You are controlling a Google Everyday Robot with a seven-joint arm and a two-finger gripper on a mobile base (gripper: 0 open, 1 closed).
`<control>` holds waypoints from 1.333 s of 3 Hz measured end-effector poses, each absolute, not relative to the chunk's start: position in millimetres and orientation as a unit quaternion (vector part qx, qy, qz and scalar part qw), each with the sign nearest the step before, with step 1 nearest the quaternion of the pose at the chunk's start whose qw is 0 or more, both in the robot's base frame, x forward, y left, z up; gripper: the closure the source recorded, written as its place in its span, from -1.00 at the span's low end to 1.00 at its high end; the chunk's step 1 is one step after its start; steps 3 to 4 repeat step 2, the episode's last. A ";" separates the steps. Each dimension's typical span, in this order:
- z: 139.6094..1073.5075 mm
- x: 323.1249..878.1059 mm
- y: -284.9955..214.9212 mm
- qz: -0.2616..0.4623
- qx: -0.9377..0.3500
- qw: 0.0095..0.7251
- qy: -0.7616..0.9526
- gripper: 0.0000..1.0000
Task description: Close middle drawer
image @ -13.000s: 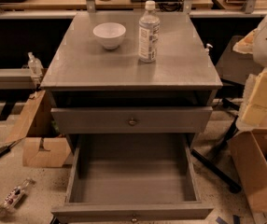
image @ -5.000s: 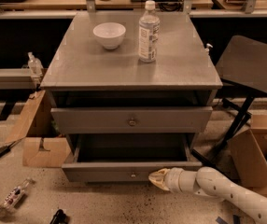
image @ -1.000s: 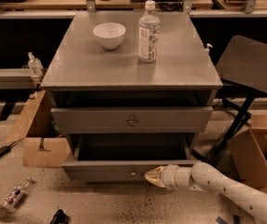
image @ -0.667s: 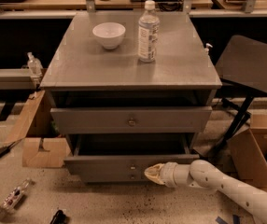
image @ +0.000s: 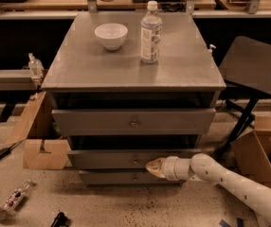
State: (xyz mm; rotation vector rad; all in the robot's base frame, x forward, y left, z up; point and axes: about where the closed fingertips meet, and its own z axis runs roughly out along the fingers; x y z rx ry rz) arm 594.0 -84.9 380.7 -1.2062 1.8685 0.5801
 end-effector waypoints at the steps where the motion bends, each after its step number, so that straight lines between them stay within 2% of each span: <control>1: 387.4 635.6 -86.2 0.223 -0.476 0.418 0.741 1.00; 4: 387.4 632.9 -86.4 0.223 -0.476 0.418 0.741 1.00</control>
Offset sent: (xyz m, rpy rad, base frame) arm 0.0423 -0.0011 0.0068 0.0006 -0.0206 -0.0128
